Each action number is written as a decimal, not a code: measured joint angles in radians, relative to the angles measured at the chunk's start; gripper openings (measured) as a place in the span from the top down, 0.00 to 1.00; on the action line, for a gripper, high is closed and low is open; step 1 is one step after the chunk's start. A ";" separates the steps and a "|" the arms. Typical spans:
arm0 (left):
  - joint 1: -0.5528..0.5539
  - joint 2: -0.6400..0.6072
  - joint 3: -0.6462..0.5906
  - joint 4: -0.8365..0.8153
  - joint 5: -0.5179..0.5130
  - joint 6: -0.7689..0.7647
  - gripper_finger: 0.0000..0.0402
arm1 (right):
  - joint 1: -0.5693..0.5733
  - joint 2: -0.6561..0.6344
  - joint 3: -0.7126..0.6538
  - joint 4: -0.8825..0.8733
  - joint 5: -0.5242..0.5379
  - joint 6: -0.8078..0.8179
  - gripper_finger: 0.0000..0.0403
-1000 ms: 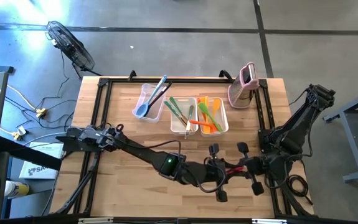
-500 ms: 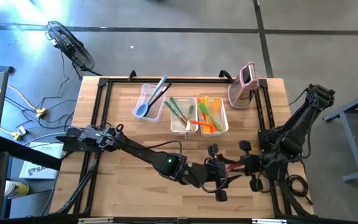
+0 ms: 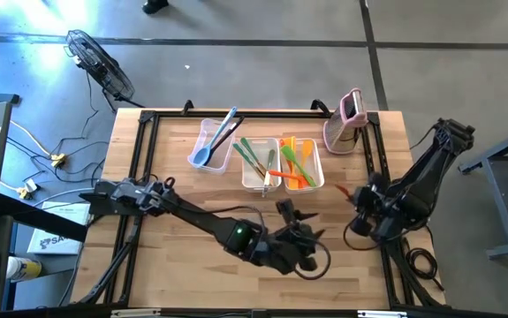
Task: Pick & Place Kitchen Items
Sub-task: Put the red spatula into the right white bin
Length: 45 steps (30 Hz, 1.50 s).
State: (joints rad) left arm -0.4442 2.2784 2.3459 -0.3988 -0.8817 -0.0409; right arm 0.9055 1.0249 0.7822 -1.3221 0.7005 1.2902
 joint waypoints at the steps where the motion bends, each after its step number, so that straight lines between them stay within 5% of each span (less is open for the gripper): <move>1: -0.002 0.000 0.000 -0.046 -0.022 -0.022 0.49 | -0.005 -0.009 0.000 -0.001 0.014 0.004 0.97; 7: -0.009 0.000 0.000 -0.473 -0.019 -0.402 0.49 | -0.094 -0.121 0.000 0.047 0.134 -0.095 0.97; 12: -0.001 0.017 0.001 -0.742 0.047 -0.704 0.49 | -0.256 -0.261 0.000 0.208 0.152 -0.352 0.97; 16: 0.005 0.045 0.003 -0.819 0.093 -0.783 0.49 | -0.405 -0.356 0.000 0.475 0.078 -0.655 0.97; 21: 0.013 0.082 0.000 -0.852 0.133 -0.776 0.49 | -0.634 -0.381 0.000 0.860 -0.148 -0.976 0.97; 26: 0.019 0.111 0.000 -0.874 0.139 -0.776 0.49 | -0.929 -0.292 0.002 1.067 -0.415 -1.085 0.97; 32: 0.018 0.129 -0.001 -0.900 0.193 -0.779 0.49 | -1.233 -0.051 0.000 1.049 -0.757 -1.043 0.97; 39: 0.019 0.130 -0.001 -0.943 0.122 -0.776 0.49 | -1.301 0.190 0.000 1.052 -0.790 -1.071 0.97; 45: 0.019 0.130 -0.001 -1.008 0.094 -0.776 0.49 | -1.299 0.273 -0.076 1.068 -0.812 -1.037 0.97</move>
State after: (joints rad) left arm -0.4255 2.4081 2.3451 -1.4072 -0.7876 -0.8169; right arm -0.3932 1.2980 0.7059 -0.2545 -0.1114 0.2536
